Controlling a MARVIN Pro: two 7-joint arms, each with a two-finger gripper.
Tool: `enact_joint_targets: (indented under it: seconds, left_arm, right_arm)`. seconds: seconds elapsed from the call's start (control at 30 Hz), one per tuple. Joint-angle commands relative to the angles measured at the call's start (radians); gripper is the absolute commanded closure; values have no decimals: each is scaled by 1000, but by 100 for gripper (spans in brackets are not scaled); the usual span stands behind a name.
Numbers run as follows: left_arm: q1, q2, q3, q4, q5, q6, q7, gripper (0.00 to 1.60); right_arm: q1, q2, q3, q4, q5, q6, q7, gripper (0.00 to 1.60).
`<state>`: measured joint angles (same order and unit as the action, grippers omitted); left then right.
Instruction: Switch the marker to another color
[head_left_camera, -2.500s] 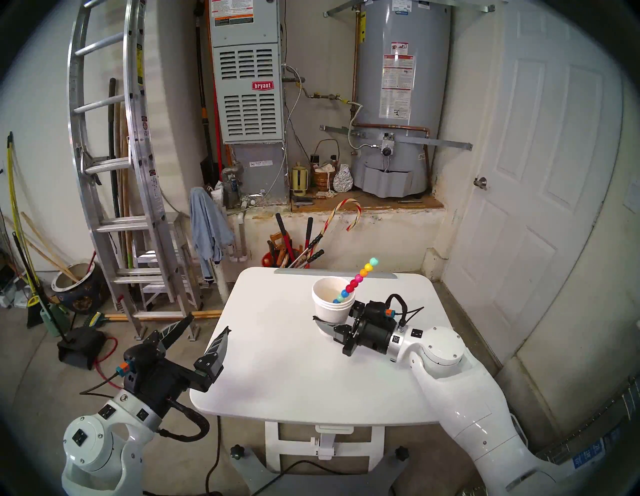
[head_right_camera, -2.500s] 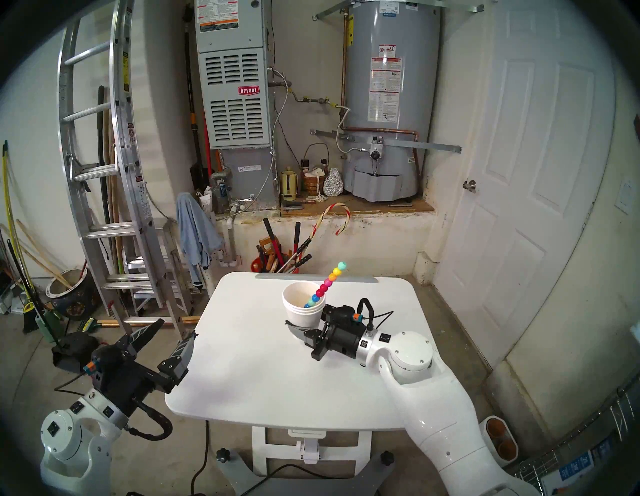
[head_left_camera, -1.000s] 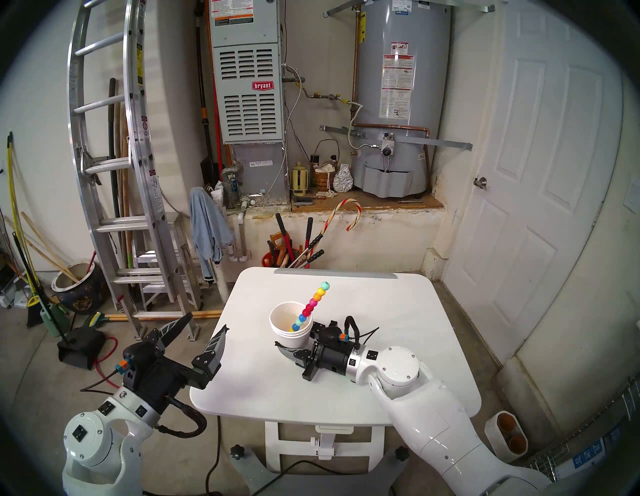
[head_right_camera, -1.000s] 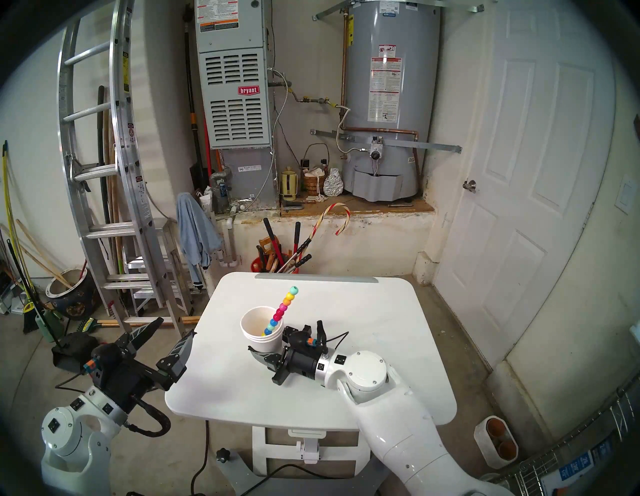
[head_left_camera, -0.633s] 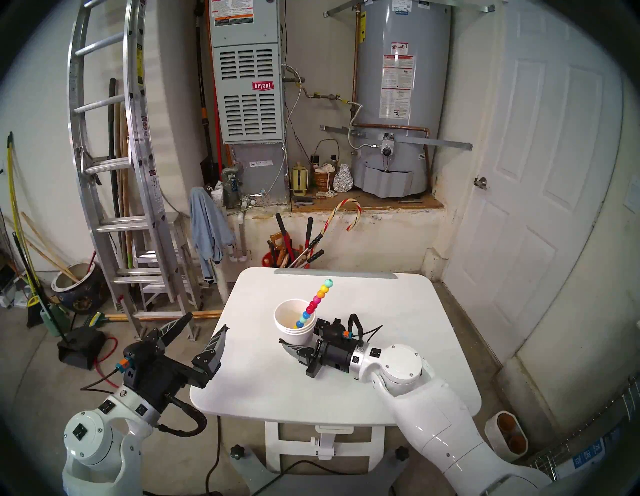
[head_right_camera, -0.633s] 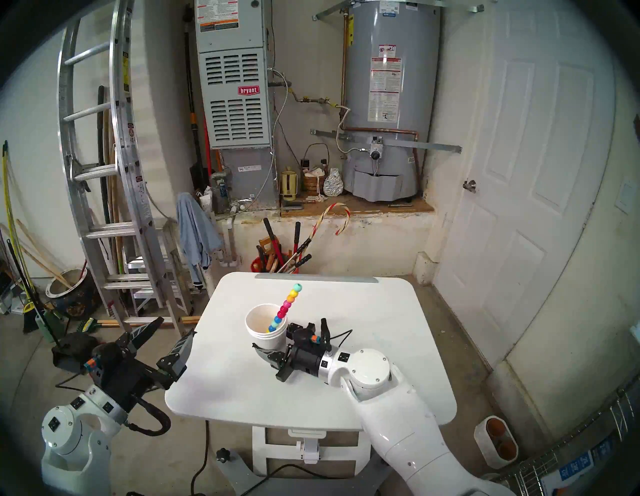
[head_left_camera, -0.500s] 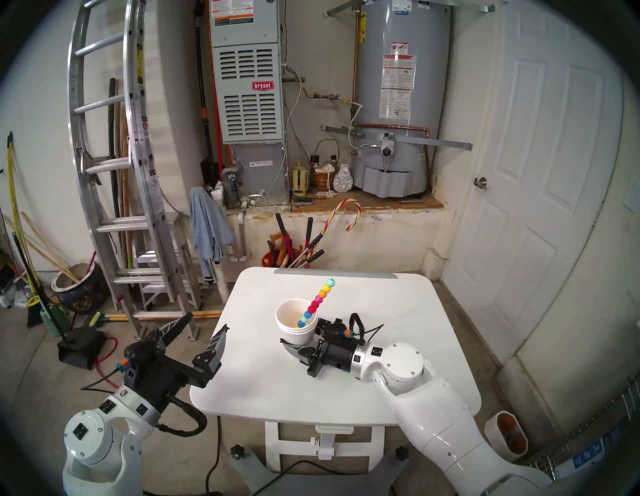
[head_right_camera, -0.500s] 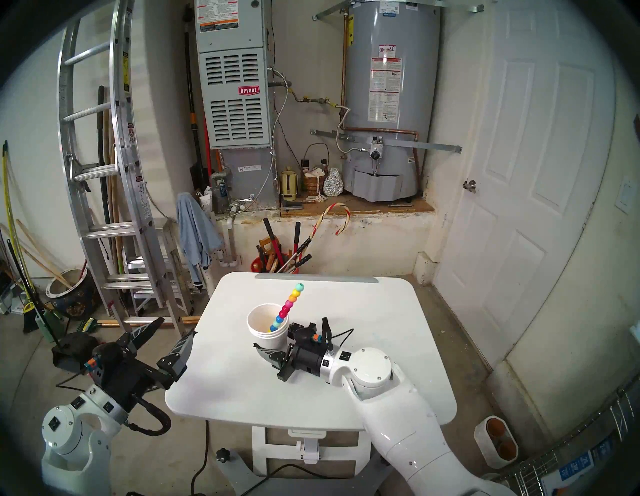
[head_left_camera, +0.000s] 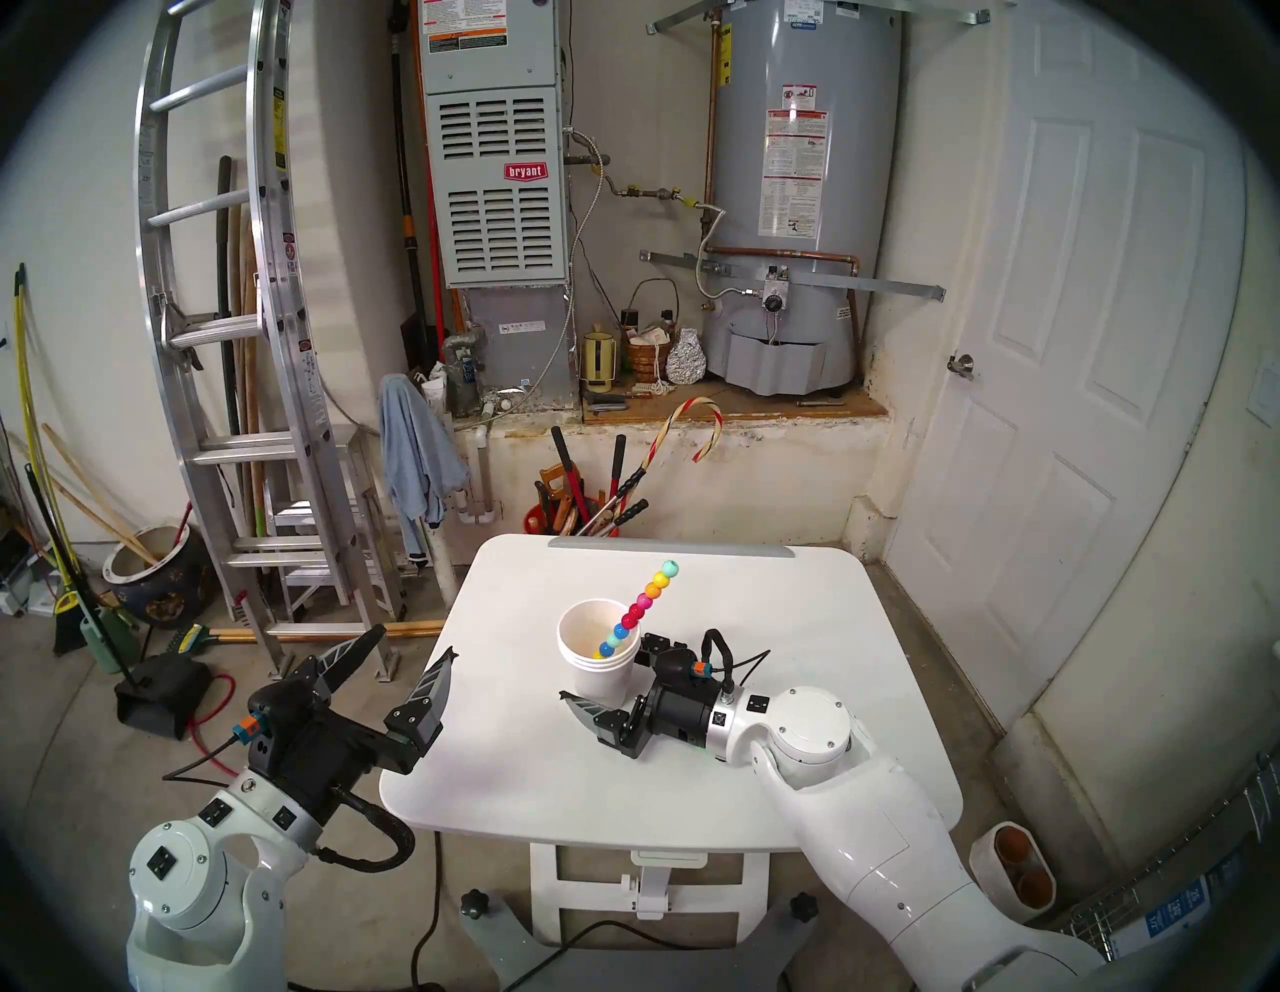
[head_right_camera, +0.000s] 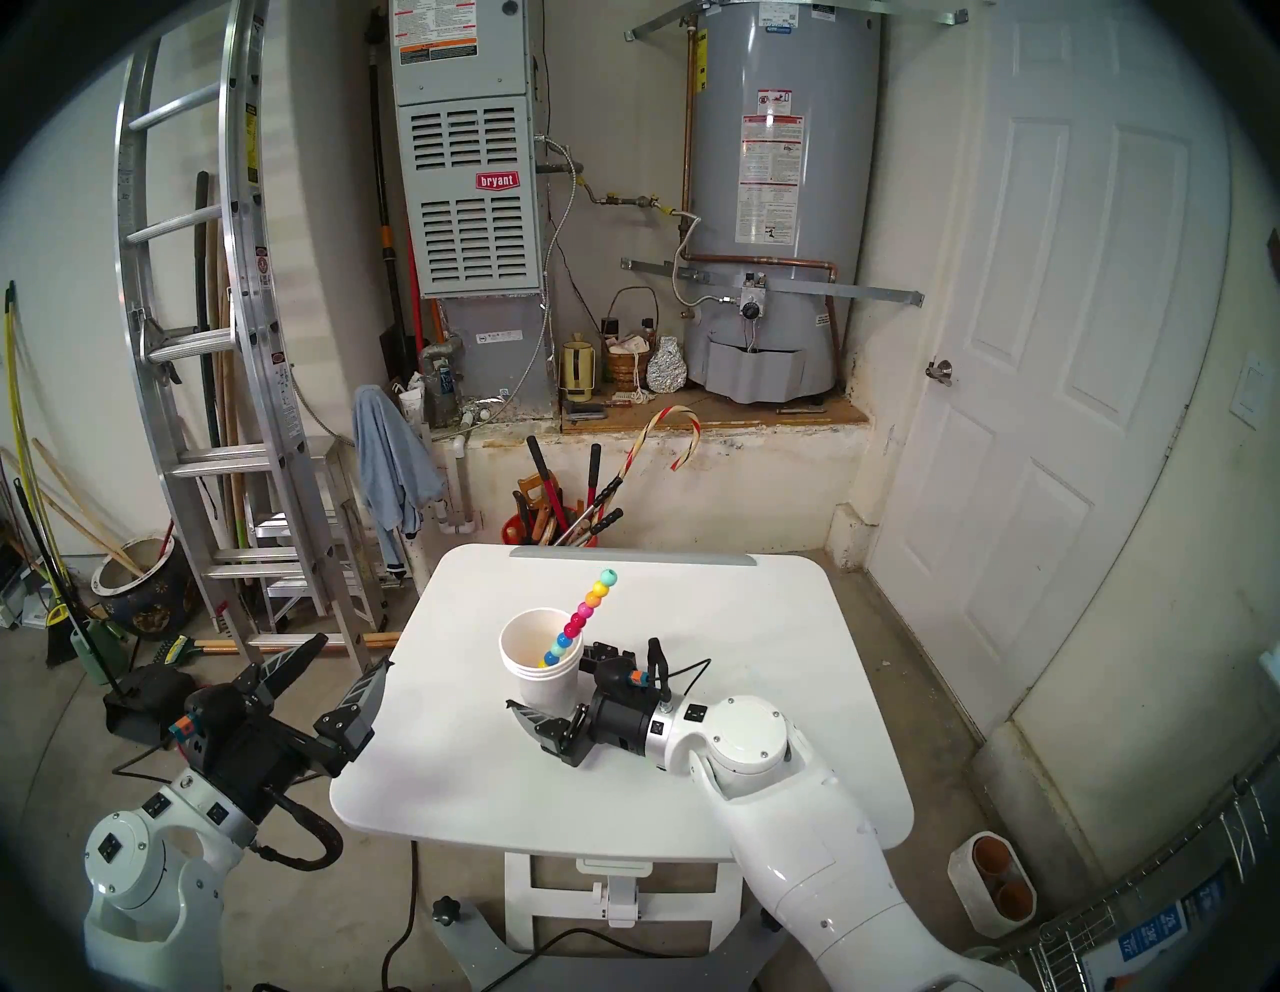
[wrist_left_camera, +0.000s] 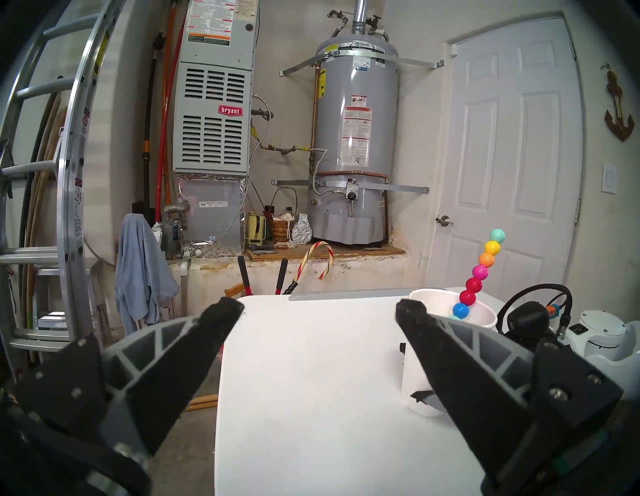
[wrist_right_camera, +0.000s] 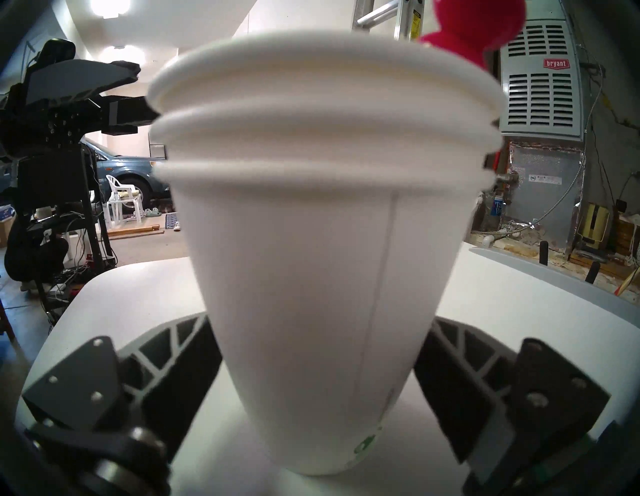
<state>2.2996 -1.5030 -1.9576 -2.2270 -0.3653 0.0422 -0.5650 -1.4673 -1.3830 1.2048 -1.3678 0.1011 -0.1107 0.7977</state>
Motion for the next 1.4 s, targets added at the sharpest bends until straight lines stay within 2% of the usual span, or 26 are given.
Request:
enact_joint_targets:
  seconds: [0.0,0.43,0.8,1.03,1.17,1.37]
  left_arm:
    - [0,1,3,-13,2,-3,-2,0]
    - [3,-1,-1,-14,-3,-7,-8,0]
    - [4,-6,-7,-16,-7,-11,-18,0]
    - [8,-8,-11,-19,-12,-14,-31,0]
    - [5,-10,-19,-17,-19,-13,-36,0]
    - [4,-11,-20,-14,-21,-16,-44,0]
  right_arm:
    - [-7,-1,11,-42,24,8,12,0]
    - [-75,34,45,-113,32,42,33,0]
    - [-203,88,107,-253,67,61,49,0]
    - [-263,113,124,-304,47,58,43,0]
    - [-311,138,159,-333,40,50,23,0]
    - [-375,165,213,-391,73,41,22,0]
